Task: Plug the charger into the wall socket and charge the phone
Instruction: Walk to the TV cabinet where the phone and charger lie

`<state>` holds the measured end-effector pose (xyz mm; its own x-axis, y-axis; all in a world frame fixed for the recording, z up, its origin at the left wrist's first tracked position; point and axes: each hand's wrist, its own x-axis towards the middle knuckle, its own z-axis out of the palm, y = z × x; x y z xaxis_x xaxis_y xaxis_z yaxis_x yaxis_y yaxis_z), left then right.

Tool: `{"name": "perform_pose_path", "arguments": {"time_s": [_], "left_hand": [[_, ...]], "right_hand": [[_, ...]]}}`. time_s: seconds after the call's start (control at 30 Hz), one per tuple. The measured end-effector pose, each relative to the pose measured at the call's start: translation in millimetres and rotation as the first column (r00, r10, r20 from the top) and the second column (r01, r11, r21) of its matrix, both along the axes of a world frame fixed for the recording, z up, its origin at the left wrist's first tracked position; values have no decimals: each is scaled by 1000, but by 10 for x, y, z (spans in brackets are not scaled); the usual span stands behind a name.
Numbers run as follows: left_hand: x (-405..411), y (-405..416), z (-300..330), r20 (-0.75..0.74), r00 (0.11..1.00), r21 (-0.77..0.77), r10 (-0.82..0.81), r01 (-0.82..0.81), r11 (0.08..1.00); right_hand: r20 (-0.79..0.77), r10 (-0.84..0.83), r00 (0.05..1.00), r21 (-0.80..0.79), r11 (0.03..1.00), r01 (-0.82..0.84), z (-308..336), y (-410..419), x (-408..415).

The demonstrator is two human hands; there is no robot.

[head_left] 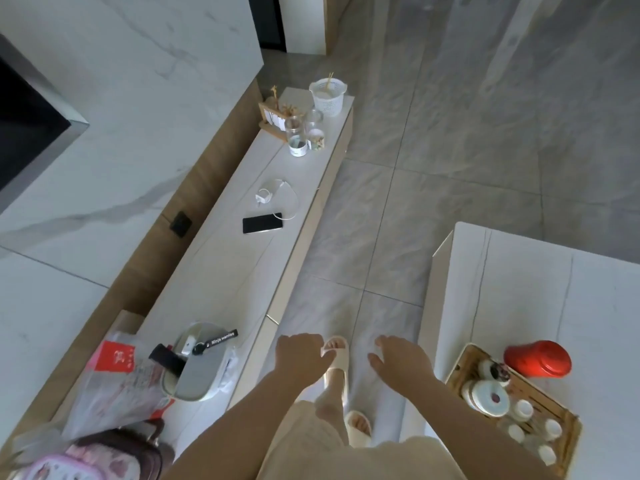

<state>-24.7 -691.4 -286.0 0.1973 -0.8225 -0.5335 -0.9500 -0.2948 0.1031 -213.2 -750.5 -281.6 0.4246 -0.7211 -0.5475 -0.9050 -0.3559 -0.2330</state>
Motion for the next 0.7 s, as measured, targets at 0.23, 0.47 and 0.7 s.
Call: {"name": "perform_pose_path", "arguments": {"time_s": [0.23, 0.47, 0.7], "left_hand": [[144, -835, -84, -88, 996, -10, 33, -34, 999], [401, -1769, -53, -126, 992, -18, 14, -17, 1000], [529, -2319, -49, -138, 978, -26, 155, -160, 987]], "right_hand": [[31, -51, 998, -28, 998, 52, 79, -820, 175], [69, -129, 989, -28, 991, 131, 159, -1670, 431], [78, -61, 995, -5, 998, 61, 97, -2422, 682]]}}
